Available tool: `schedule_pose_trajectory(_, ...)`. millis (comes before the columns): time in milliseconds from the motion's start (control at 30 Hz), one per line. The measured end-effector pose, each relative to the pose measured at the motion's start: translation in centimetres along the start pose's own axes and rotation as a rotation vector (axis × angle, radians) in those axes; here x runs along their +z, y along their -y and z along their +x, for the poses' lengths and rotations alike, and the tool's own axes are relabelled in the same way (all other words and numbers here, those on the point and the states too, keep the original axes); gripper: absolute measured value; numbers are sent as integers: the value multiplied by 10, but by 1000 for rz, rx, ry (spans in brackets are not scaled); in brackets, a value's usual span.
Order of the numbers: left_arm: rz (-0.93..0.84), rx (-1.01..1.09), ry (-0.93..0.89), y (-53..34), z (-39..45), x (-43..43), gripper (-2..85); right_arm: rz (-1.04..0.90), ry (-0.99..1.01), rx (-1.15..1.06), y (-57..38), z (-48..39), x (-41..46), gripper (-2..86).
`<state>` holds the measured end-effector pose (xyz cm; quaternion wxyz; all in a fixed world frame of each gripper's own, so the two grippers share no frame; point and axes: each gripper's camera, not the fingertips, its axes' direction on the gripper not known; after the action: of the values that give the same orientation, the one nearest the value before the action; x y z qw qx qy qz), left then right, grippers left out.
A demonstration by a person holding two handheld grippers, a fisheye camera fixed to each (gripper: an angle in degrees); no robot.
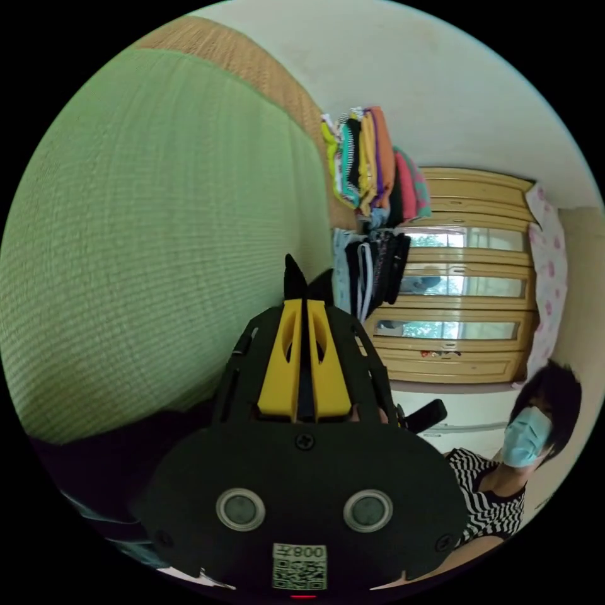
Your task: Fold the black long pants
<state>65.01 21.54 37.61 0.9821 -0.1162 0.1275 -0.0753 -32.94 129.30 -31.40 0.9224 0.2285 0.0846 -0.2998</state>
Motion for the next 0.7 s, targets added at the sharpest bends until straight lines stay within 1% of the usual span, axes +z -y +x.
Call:
schedule_pose_trajectory(67, 9, 62, -44, 6, 31, 3, 14, 50, 8, 44, -14, 18, -17, 6)
schedule_pose_trajectory(200, -22, 186, -63, 23, 100, 25, 12, 151, 28, 182, -53, 67, -48, 6)
schedule_pose_trajectory(300, -65, 248, -17, 34, 139, 51, 12, 182, 18, 286, -86, 105, -55, 5)
schedule_pose_trajectory(533, -171, 246, 109, 64, 186, 119, 11, 221, 70, 526, -165, 188, -46, 4)
schedule_pose_trajectory(700, -233, 244, 157, 78, 207, 153, 11, 222, 45, 591, -197, 224, -38, 5)
